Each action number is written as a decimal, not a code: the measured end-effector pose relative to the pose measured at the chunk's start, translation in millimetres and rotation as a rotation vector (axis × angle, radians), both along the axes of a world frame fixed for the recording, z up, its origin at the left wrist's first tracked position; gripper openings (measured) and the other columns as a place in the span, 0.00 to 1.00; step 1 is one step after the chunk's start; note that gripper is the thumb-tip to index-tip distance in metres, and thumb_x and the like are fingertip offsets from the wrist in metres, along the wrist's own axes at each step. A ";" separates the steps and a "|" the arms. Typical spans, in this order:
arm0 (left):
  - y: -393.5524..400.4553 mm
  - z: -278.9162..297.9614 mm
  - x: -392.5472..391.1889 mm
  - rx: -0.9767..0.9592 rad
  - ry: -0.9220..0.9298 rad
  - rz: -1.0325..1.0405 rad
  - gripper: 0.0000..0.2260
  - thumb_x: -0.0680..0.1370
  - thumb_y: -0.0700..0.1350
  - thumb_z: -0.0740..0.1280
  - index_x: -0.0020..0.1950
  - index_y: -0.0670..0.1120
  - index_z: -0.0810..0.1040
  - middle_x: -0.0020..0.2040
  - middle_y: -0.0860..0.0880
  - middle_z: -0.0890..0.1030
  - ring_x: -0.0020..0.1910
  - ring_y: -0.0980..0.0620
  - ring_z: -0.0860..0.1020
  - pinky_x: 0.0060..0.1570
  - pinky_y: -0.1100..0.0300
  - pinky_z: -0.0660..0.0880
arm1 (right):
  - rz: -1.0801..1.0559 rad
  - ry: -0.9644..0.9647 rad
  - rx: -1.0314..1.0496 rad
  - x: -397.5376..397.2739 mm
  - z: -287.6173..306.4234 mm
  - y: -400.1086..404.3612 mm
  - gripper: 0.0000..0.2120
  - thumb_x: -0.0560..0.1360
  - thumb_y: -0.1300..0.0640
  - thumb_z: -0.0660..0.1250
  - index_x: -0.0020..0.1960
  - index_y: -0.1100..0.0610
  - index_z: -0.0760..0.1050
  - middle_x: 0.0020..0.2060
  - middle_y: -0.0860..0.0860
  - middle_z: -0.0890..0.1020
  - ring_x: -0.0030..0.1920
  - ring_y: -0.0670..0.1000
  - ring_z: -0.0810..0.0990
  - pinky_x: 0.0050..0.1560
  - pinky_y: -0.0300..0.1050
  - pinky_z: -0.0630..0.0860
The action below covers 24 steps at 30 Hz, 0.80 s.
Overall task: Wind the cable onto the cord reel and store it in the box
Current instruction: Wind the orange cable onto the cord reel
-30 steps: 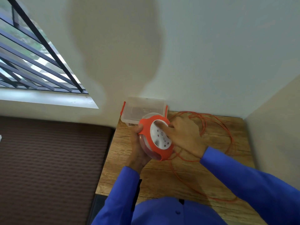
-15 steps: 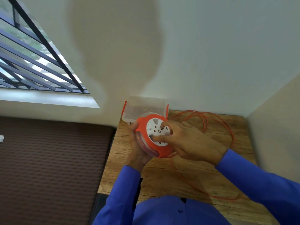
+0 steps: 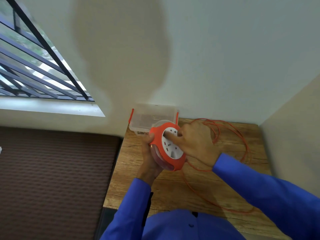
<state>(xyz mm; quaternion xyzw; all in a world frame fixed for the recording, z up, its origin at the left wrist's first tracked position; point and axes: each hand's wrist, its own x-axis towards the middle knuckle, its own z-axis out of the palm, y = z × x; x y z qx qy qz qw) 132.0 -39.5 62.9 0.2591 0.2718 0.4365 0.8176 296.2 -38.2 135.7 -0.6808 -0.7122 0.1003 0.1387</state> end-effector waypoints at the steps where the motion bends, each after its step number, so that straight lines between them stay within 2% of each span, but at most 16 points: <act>1: 0.2 1.6 0.4 0.014 0.039 0.009 0.31 0.74 0.70 0.70 0.67 0.50 0.87 0.61 0.44 0.89 0.59 0.44 0.87 0.54 0.48 0.85 | -0.036 0.052 -0.030 0.2 -2.1 0.9 0.34 0.79 0.26 0.56 0.30 0.53 0.75 0.24 0.47 0.76 0.24 0.46 0.74 0.25 0.40 0.69; 3: 0.8 3.1 0.5 0.037 0.093 0.003 0.33 0.69 0.72 0.74 0.64 0.51 0.89 0.59 0.44 0.89 0.57 0.44 0.88 0.53 0.48 0.86 | -0.049 0.107 -0.042 0.8 -5.6 -1.2 0.32 0.83 0.32 0.58 0.28 0.51 0.67 0.23 0.45 0.73 0.23 0.44 0.72 0.25 0.37 0.65; 5: 1.5 1.8 0.2 0.043 0.077 -0.014 0.33 0.69 0.72 0.74 0.65 0.50 0.89 0.59 0.43 0.89 0.58 0.43 0.88 0.52 0.47 0.86 | -0.006 0.051 -0.003 0.9 -6.8 -6.8 0.29 0.85 0.35 0.56 0.32 0.50 0.72 0.25 0.45 0.77 0.25 0.44 0.76 0.24 0.38 0.68; 6: 2.3 1.0 -0.6 0.036 0.046 -0.008 0.33 0.70 0.71 0.74 0.65 0.49 0.88 0.60 0.42 0.89 0.58 0.42 0.88 0.52 0.46 0.85 | 0.045 0.017 0.055 1.6 -7.9 -10.7 0.26 0.86 0.36 0.55 0.38 0.50 0.77 0.31 0.46 0.81 0.28 0.46 0.80 0.26 0.40 0.72; 8: 4.7 -1.8 -2.8 0.010 -0.005 0.047 0.33 0.71 0.70 0.73 0.65 0.46 0.88 0.58 0.41 0.89 0.57 0.42 0.88 0.52 0.46 0.85 | 0.208 0.019 0.155 7.3 -8.3 -18.9 0.16 0.86 0.41 0.56 0.59 0.48 0.79 0.51 0.48 0.86 0.43 0.49 0.86 0.32 0.42 0.79; 10: 5.8 -2.2 -4.1 0.001 -0.013 0.083 0.34 0.70 0.71 0.74 0.63 0.46 0.89 0.57 0.41 0.89 0.56 0.41 0.87 0.53 0.45 0.85 | 0.422 0.049 0.113 16.2 -6.0 -24.4 0.18 0.86 0.47 0.58 0.74 0.42 0.70 0.69 0.49 0.77 0.57 0.49 0.82 0.42 0.42 0.84; 12: 2.3 -0.5 -2.3 -0.020 0.004 0.058 0.37 0.68 0.72 0.75 0.64 0.45 0.88 0.60 0.38 0.87 0.59 0.37 0.85 0.60 0.38 0.81 | 0.550 0.019 0.047 25.1 -4.8 -26.6 0.22 0.85 0.49 0.59 0.78 0.38 0.65 0.77 0.48 0.69 0.66 0.51 0.79 0.51 0.44 0.85; 14: -1.1 -0.9 -0.6 -0.081 -0.002 0.038 0.40 0.66 0.72 0.76 0.66 0.43 0.86 0.63 0.35 0.83 0.63 0.33 0.80 0.67 0.33 0.73 | 0.611 -0.033 -0.003 31.4 -1.5 -24.9 0.23 0.84 0.46 0.59 0.79 0.34 0.62 0.82 0.48 0.64 0.72 0.55 0.77 0.59 0.49 0.85; 15: -1.8 -1.8 0.3 -0.104 -0.008 0.038 0.40 0.67 0.72 0.76 0.67 0.43 0.86 0.63 0.35 0.83 0.63 0.33 0.80 0.66 0.33 0.73 | 0.632 -0.073 -0.019 34.6 -1.0 -23.7 0.25 0.83 0.44 0.62 0.78 0.34 0.62 0.83 0.49 0.64 0.73 0.57 0.77 0.61 0.51 0.84; 17: -1.6 -5.3 1.5 -0.132 -0.010 0.043 0.39 0.69 0.73 0.73 0.66 0.44 0.87 0.62 0.37 0.86 0.61 0.36 0.84 0.62 0.36 0.78 | 0.667 -0.199 -0.021 38.1 -1.3 -21.1 0.32 0.77 0.43 0.74 0.77 0.35 0.64 0.82 0.53 0.66 0.70 0.60 0.80 0.58 0.54 0.84; 19: -1.2 -8.6 3.3 -0.170 -0.042 0.019 0.38 0.71 0.74 0.70 0.67 0.45 0.86 0.64 0.36 0.85 0.63 0.34 0.83 0.62 0.35 0.78 | 0.701 -0.329 -0.015 38.2 -0.5 -19.3 0.36 0.73 0.43 0.79 0.75 0.35 0.67 0.82 0.56 0.66 0.68 0.60 0.81 0.55 0.55 0.84; 21: -1.8 -9.9 6.3 -0.227 -0.042 -0.021 0.37 0.74 0.73 0.66 0.68 0.45 0.86 0.68 0.34 0.82 0.67 0.30 0.79 0.64 0.31 0.75 | 0.738 -0.381 0.004 38.6 0.5 -16.5 0.32 0.75 0.45 0.77 0.75 0.34 0.68 0.80 0.56 0.68 0.68 0.60 0.80 0.56 0.55 0.82; 23: -3.3 -7.6 9.9 -0.246 -0.032 -0.055 0.37 0.76 0.73 0.63 0.69 0.45 0.85 0.72 0.32 0.77 0.69 0.27 0.74 0.65 0.30 0.72 | 0.716 -0.290 0.038 40.6 1.5 -13.9 0.27 0.78 0.47 0.69 0.75 0.34 0.70 0.73 0.54 0.77 0.59 0.58 0.85 0.52 0.53 0.83; 24: -4.7 -7.3 10.4 -0.225 -0.042 -0.068 0.38 0.75 0.73 0.65 0.71 0.45 0.84 0.74 0.30 0.75 0.70 0.27 0.72 0.65 0.28 0.70 | 0.659 -0.209 0.059 40.6 0.8 -12.3 0.26 0.78 0.44 0.67 0.75 0.35 0.72 0.66 0.52 0.83 0.52 0.55 0.86 0.47 0.51 0.84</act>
